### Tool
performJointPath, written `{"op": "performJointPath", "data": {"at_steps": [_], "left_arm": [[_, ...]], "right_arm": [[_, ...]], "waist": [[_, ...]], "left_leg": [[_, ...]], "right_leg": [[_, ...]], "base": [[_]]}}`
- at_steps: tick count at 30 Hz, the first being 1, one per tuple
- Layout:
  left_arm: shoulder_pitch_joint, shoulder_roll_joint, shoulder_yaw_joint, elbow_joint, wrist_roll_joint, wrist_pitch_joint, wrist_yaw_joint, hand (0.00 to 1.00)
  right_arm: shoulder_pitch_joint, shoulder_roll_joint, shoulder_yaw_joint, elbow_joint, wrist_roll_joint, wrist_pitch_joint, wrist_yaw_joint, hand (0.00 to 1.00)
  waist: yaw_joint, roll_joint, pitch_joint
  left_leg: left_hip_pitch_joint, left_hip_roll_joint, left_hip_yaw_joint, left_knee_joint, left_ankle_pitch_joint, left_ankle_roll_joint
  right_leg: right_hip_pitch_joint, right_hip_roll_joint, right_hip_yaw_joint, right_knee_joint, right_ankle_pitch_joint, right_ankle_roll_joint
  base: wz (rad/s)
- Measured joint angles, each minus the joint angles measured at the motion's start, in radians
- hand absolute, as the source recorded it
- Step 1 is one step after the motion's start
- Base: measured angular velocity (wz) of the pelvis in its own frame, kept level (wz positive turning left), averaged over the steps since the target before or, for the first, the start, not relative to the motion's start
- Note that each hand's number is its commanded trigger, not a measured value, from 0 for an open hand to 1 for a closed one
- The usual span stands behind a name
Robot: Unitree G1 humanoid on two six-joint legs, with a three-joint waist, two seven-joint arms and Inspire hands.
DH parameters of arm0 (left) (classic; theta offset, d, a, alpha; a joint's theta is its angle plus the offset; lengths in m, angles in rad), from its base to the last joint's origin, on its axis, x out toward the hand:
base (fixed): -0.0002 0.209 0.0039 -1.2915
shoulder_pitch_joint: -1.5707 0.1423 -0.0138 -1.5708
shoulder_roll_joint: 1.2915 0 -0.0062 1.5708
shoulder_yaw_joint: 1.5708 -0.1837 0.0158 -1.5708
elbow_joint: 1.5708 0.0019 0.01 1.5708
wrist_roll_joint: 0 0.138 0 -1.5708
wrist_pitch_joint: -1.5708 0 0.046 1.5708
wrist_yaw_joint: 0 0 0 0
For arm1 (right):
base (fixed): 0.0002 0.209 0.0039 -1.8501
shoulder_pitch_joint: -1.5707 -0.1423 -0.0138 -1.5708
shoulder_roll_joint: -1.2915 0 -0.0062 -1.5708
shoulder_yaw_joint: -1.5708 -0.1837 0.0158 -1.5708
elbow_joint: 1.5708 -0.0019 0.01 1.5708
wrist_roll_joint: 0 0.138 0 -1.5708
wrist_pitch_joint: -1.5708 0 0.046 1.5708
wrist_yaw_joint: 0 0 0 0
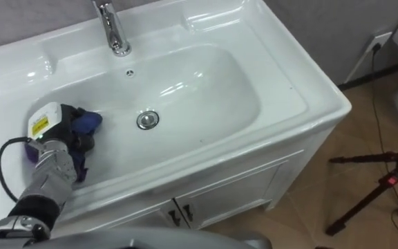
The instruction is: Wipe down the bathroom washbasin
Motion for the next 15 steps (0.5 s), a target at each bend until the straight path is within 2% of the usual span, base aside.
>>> {"op": "performJointPath", "data": {"at_steps": [2, 6, 11, 15], "left_arm": [[0.041, 0.001, 0.000, -0.053, 0.000, 0.001, 0.000, 1.00], [0.068, 0.001, 0.000, -0.087, 0.001, 0.001, 0.004, 1.00], [0.069, 0.000, -0.016, -0.076, 0.026, 0.001, 0.030, 1.00], [0.074, 0.000, -0.032, -0.064, 0.092, 0.001, 0.042, 1.00]], "right_arm": [[-0.001, -0.004, 0.000, -0.003, 0.000, 0.000, -0.014, 0.00], [-0.002, -0.004, 0.000, -0.008, -0.001, -0.001, -0.019, 0.00], [0.000, 0.000, 0.004, -0.007, -0.002, -0.008, -0.023, 0.00], [0.000, 0.006, 0.003, -0.001, 0.005, -0.013, -0.045, 0.00]], "waist": [[0.002, 0.011, -0.0013], [0.007, 0.014, -0.0016], [-0.001, 0.001, 0.0025], [-0.004, -0.018, 0.0050]], "left_leg": [[-0.004, 0.001, -0.026, 0.003, 0.002, -0.003], [-0.011, 0.003, -0.051, 0.011, 0.005, -0.006], [-0.008, 0.004, -0.060, 0.013, 0.005, -0.007], [0.016, 0.005, -0.070, 0.013, 0.005, -0.008]], "right_leg": [[0.001, 0.000, -0.011, 0.000, -0.003, -0.005], [0.002, 0.000, -0.024, 0.000, -0.009, -0.012], [0.011, -0.002, -0.040, 0.005, -0.023, -0.016], [0.033, -0.003, -0.049, 0.001, -0.031, -0.017]], "base": [[0.10], [0.08], [0.10], [0.08]]}}
